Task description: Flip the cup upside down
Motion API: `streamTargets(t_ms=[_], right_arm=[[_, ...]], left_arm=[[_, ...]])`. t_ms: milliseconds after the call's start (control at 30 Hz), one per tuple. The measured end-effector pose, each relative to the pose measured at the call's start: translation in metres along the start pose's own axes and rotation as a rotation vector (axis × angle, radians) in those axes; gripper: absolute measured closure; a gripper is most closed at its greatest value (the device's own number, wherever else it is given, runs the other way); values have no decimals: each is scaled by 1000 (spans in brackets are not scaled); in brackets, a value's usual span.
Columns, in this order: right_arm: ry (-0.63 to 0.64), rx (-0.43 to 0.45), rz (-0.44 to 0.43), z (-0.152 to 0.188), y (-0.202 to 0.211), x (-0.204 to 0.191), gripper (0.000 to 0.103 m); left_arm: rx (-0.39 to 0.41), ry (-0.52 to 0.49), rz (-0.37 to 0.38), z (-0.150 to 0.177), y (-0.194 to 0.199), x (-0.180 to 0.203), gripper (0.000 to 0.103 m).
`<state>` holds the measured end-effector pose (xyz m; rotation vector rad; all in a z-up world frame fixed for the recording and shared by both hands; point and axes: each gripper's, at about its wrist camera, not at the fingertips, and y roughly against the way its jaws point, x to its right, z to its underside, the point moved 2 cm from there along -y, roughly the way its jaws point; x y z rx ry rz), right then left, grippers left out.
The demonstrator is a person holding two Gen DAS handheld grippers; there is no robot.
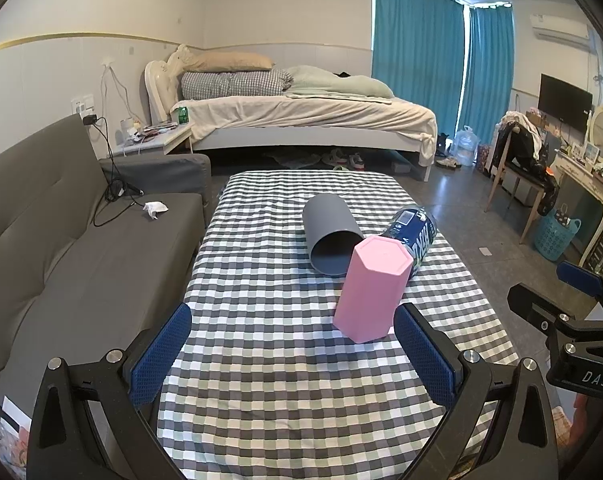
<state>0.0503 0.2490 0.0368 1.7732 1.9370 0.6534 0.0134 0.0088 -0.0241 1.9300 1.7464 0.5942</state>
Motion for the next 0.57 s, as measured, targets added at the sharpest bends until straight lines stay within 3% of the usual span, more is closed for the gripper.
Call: streamTargets(t_ms=[567], right_arm=[[-4,-7,2,0,1,0,0]], left_arm=[[20,-10,13,0,4,3,0]])
